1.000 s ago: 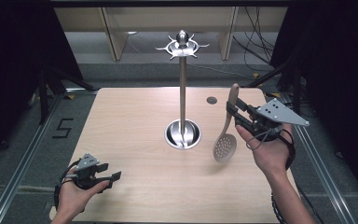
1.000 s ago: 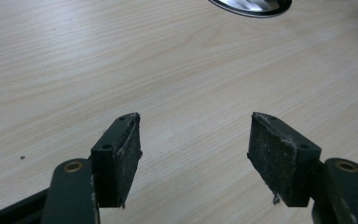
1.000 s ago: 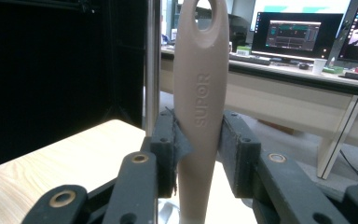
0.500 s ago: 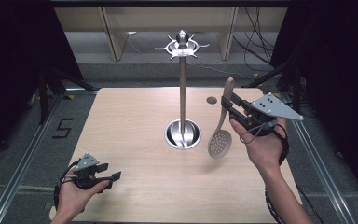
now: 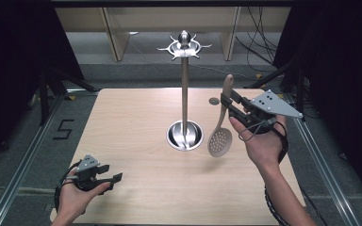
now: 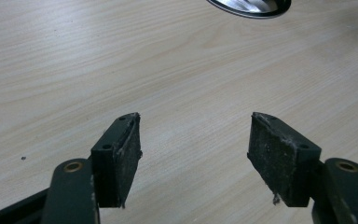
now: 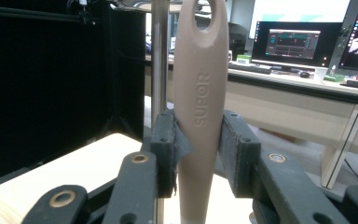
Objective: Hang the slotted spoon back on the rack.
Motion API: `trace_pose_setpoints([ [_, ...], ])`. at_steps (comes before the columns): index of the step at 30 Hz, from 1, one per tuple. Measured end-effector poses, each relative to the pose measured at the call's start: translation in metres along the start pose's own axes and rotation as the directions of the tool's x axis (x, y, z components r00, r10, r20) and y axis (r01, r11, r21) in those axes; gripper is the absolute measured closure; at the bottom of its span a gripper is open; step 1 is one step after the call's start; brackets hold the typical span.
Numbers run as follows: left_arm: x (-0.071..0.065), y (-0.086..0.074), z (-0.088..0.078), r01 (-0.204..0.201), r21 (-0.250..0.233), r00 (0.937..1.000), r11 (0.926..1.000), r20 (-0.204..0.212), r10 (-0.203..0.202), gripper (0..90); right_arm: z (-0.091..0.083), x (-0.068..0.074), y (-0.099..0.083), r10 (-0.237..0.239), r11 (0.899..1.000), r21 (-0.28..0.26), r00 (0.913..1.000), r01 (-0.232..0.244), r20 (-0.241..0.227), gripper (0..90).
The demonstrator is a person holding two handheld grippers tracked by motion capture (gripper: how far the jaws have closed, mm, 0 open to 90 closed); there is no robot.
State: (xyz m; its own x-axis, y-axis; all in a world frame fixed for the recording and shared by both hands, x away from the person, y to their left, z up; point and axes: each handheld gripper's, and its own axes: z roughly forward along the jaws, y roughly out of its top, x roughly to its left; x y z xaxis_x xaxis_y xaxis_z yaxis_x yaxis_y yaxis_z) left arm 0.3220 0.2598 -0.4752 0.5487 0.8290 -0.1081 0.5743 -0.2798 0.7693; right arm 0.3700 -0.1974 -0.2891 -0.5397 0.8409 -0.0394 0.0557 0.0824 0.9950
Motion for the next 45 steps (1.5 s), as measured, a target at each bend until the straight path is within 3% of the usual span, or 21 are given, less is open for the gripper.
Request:
trace_pose_setpoints([
  [17,0.0,0.0,0.0,-0.003,0.002,1.0,1.0,0.002,0.003,33.4,0.008,0.005,0.007,-0.003,1.0,-0.031,1.0,0.003,0.0,69.3],
  [20,0.001,0.0,0.0,-0.007,0.003,1.0,1.0,0.006,0.007,33.4,0.01,0.004,0.008,-0.029,0.999,-0.036,0.9995,0.03,0.008,69.3],
  [21,0.001,0.0,0.0,-0.006,0.005,1.0,1.0,0.005,0.006,33.4,0.01,0.005,0.008,-0.015,0.999,-0.03,0.9999,0.015,0.004,69.3],
  [22,-0.002,0.0,0.002,0.034,-0.023,0.9994,0.9992,0.005,-0.034,33.4,0.01,0.004,0.008,-0.023,0.999,-0.033,0.9997,0.023,0.006,69.3],
  [24,-0.003,0.0,0.003,0.04,-0.025,0.9992,0.9989,0.008,-0.04,33.4,0.011,0.005,0.009,-0.019,0.999,-0.037,0.9998,0.019,0.0,69.2],
  [26,-0.001,0.0,0.001,0.013,-0.006,0.9999,0.9999,0.006,-0.013,33.3,0.012,0.006,0.009,-0.009,0.999,-0.035,1.0,0.009,0.003,69.3],
  [27,-0.001,0.0,0.001,0.013,-0.006,0.9999,0.9999,0.006,-0.013,33.4,0.013,0.006,0.01,-0.023,0.999,-0.043,0.9997,0.023,0.006,69.3],
  [28,-0.003,0.0,0.002,0.04,-0.027,0.9992,0.9988,0.008,-0.04,33.4,0.013,0.006,0.01,-0.019,0.999,-0.043,0.9998,0.02,0.004,69.3],
  [29,-0.003,0.0,0.002,0.039,-0.025,0.9992,0.9989,0.008,-0.039,33.4,0.013,0.008,0.01,-0.002,0.999,-0.042,1.0,0.002,-0.005,69.3],
  [31,0.0,0.0,0.0,-0.002,0.005,1.0,1.0,0.008,0.002,33.4,0.014,0.008,0.011,-0.002,0.999,-0.049,1.0,0.002,-0.001,69.3],
  [34,-0.003,0.0,0.003,0.038,-0.026,0.9992,0.9989,0.008,-0.038,33.4,0.015,0.007,0.012,-0.018,0.998,-0.058,0.9998,0.018,0.001,69.3],
  [35,-0.001,0.0,0.001,0.016,-0.008,0.9999,0.9998,0.005,-0.016,33.4,0.015,0.008,0.012,-0.017,0.998,-0.058,0.9999,0.017,0.001,69.3],
  [36,-0.002,0.0,0.002,0.031,-0.02,0.9995,0.9993,0.007,-0.031,33.4,0.016,0.008,0.011,-0.005,0.998,-0.055,1.0,0.004,-0.003,69.3],
  [37,-0.001,0.0,0.001,0.012,-0.005,0.9999,0.9999,0.006,-0.012,33.4,0.017,0.008,0.011,-0.014,0.998,-0.059,0.9999,0.014,0.001,69.3],
  [38,-0.002,0.0,0.002,0.034,-0.02,0.9994,0.9992,0.008,-0.033,33.4,0.017,0.008,0.011,-0.013,0.998,-0.06,0.9999,0.013,0.002,69.3],
  [39,-0.002,0.0,0.002,0.023,-0.013,0.9997,0.9997,0.007,-0.023,33.4,0.018,0.009,0.012,-0.001,0.998,-0.06,1.0,0.001,-0.004,69.3],
  [40,-0.003,0.0,0.002,0.039,-0.026,0.9992,0.9989,0.008,-0.039,33.4,0.018,0.009,0.012,-0.001,0.998,-0.06,1.0,0.001,-0.004,69.3],
  [43,0.001,0.0,0.0,-0.007,0.006,0.9999,1.0,0.008,0.007,33.4,0.019,0.009,0.012,-0.007,0.998,-0.064,1.0,0.007,-0.001,69.3],
  [45,-0.001,0.0,0.001,0.014,-0.009,0.9999,0.9999,0.004,-0.014,33.4,0.021,0.01,0.012,0.0,0.998,-0.065,1.0,0.0,-0.002,69.3],
])
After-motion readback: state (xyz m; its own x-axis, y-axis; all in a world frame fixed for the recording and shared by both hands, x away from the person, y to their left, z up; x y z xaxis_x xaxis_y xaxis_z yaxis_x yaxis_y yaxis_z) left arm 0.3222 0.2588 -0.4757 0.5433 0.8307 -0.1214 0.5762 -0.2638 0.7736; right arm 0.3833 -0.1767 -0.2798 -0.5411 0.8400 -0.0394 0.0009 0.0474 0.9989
